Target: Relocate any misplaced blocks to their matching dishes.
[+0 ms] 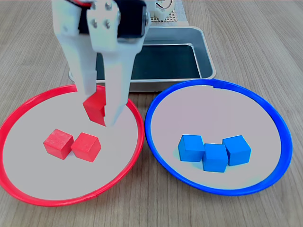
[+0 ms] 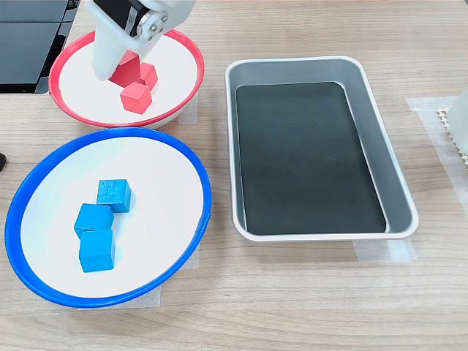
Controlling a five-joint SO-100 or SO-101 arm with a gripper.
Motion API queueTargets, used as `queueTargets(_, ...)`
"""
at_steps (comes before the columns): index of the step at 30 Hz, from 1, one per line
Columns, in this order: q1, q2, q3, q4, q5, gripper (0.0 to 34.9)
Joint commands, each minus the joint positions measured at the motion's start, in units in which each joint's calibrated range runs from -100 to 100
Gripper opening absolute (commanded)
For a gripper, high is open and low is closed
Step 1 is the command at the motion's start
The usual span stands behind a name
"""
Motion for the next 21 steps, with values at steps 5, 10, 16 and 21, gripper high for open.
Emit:
queueTargets(5, 0.6, 8.8, -13.5, 2.7, -1.0, 0.3)
queueTargets(10, 1.0, 12.5, -16.5, 1.6, -0.5, 0.3)
queueTargets(16, 1.4, 14.0, -16.9, 1.6, 0.7, 4.0)
queueTargets(21, 1.4, 15.3, -18.1, 1.7, 1.3, 10.9)
